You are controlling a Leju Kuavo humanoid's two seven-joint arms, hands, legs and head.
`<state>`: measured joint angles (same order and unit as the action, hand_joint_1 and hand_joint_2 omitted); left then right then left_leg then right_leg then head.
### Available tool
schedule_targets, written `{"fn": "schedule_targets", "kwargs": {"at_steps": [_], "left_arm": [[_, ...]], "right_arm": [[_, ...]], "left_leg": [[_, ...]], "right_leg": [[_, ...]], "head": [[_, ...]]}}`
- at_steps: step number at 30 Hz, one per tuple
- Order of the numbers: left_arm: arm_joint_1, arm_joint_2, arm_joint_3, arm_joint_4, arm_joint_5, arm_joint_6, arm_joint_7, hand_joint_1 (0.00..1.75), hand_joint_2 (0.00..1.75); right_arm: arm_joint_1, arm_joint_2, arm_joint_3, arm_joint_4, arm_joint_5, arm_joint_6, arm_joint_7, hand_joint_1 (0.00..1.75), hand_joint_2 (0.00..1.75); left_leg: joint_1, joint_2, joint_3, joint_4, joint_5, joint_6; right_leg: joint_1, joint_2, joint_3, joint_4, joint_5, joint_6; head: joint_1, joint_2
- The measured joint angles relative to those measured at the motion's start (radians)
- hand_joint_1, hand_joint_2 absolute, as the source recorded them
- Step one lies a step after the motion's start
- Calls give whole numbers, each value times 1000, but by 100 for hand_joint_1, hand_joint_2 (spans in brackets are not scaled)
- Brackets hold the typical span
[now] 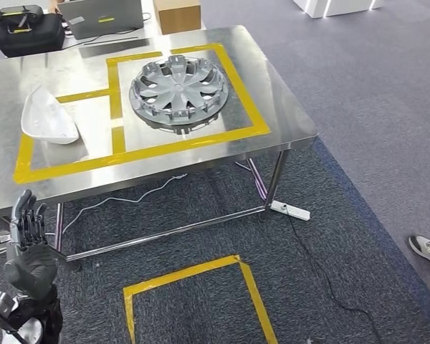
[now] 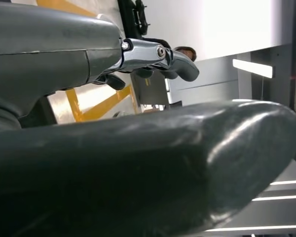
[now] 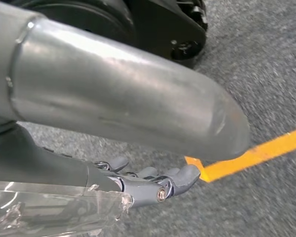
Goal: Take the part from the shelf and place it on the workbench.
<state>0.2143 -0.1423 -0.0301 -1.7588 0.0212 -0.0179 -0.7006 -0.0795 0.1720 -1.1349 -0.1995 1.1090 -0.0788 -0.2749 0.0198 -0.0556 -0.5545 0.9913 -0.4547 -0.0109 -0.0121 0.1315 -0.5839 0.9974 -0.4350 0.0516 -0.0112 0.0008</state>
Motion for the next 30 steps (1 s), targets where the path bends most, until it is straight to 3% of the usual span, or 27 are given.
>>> {"fn": "schedule_targets", "kwargs": {"at_steps": [1,3,5,6,7,8,9,11,13,15,17,19,21,22,23,25,27,29,30], "left_arm": [[-1,0,1,0,0,0,0,0,0],[-1,-2,2,0,0,-1,0,0,0],[1,-4,2,-1,0,-1,0,0,0],[2,-4,3,-1,0,-1,0,0,0],[2,-4,3,-1,0,-1,0,0,0],[2,-5,3,-1,0,-1,0,0,0],[2,-5,3,-1,0,-1,0,0,0],[2,-5,3,-1,0,-1,0,0,0],[2,-5,3,-1,-1,-1,0,0,0],[1,-6,3,-1,-2,0,0,0,0],[0,-6,3,-2,-3,1,0,0,0],[3,-6,4,-3,-3,1,0,0,0],[7,-6,5,-3,-2,1,0,0,0],[9,-5,5,-3,-2,0,0,0,0],[10,-5,5,-3,-2,0,0,0,0],[10,-5,6,-3,-2,0,0,0,0],[9,-5,5,-3,-2,0,0,0,0],[9,-6,5,-3,-3,1,0,0,0],[8,-5,5,-3,-3,1,0,0,0]], "right_arm": [[3,0,0,0,0,0,0,0,0],[5,0,0,0,1,0,0,0,0],[2,0,0,0,1,0,0,0,0],[1,0,0,0,1,0,0,0,0],[1,0,0,0,1,0,0,0,0],[2,0,0,0,1,0,0,0,0],[3,0,0,0,1,0,0,0,0],[1,0,0,0,1,0,0,0,0],[-2,0,0,0,1,0,0,0,0],[-3,0,0,0,1,0,0,0,0],[-1,1,0,0,2,0,0,0,0],[-2,2,0,0,3,0,2,0,0],[-4,3,1,0,4,0,3,0,0],[-3,3,1,0,5,0,5,0,0],[-2,3,1,0,5,0,7,0,0],[1,4,1,0,6,0,10,0,0],[-1,6,1,0,6,0,11,0,0],[-1,6,1,0,5,1,11,0,0],[1,6,1,0,4,1,11,0,0]], "left_leg": [[0,10,0,-2,1,8],[2,34,1,-5,3,21],[-2,59,1,-5,2,27],[-4,73,1,-5,1,28],[-6,86,2,-5,0,28],[-7,98,3,-5,-1,29],[-8,109,6,-5,-2,28],[-12,129,12,-4,-7,22],[-17,145,16,-2,-10,12],[-17,162,20,-5,-11,2],[-14,146,18,10,-28,-11],[-11,97,-20,97,-84,-19],[-11,68,-85,230,-144,-21],[-11,64,-107,270,-151,-21],[-11,61,-112,274,-137,-21],[-8,48,-72,179,-64,-19],[-2,5,-17,55,-11,-16],[0,-20,2,8,-6,-9],[0,-11,3,5,-7,-2]], "right_leg": [[0,-9,-5,4,-3,5],[3,-60,-36,66,-44,13],[4,-113,-101,205,-116,19],[3,-122,-130,267,-141,21],[2,-126,-143,298,-147,21],[3,-128,-134,285,-132,20],[3,-134,-105,232,-102,18],[7,-174,-22,84,-41,9],[12,-198,17,12,-17,-2],[14,-180,14,9,-14,-12],[11,-158,14,3,-8,-25],[6,-135,16,-2,-2,-36],[5,-110,12,-2,0,-40],[5,-96,11,-2,1,-40],[5,-82,11,-1,1,-40],[3,-53,12,0,2,-37],[4,-26,8,6,2,-27],[4,-4,-2,9,5,-13],[1,6,-9,6,7,-6]], "head": [[1,0],[8,0],[14,0],[14,0],[14,0],[14,0],[14,0],[14,0],[12,0],[12,0],[9,0],[3,0],[0,0],[-1,0],[-1,0],[-1,0],[0,0],[0,0],[0,0]]}}
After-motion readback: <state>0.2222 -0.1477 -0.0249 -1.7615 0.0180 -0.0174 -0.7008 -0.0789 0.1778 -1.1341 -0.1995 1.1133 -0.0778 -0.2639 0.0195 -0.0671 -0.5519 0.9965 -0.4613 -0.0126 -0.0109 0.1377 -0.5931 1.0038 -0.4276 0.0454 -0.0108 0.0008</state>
